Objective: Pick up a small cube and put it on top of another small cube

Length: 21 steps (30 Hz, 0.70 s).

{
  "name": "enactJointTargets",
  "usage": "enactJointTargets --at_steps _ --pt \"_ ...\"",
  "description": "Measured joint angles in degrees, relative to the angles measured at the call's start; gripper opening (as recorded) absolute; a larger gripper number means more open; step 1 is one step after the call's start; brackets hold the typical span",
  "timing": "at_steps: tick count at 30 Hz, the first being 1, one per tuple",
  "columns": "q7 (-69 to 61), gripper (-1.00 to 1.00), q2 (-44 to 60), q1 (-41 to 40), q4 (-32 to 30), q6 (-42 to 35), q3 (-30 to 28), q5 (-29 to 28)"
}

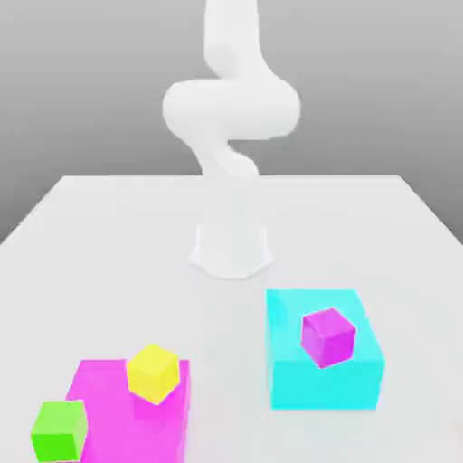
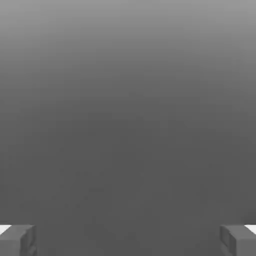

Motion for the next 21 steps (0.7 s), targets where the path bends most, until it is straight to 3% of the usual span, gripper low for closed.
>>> enactJointTargets --at_steps 21 --pt "-18.1 0.0 44.0 15.1 5.3 10.3 8.9 -3.4"
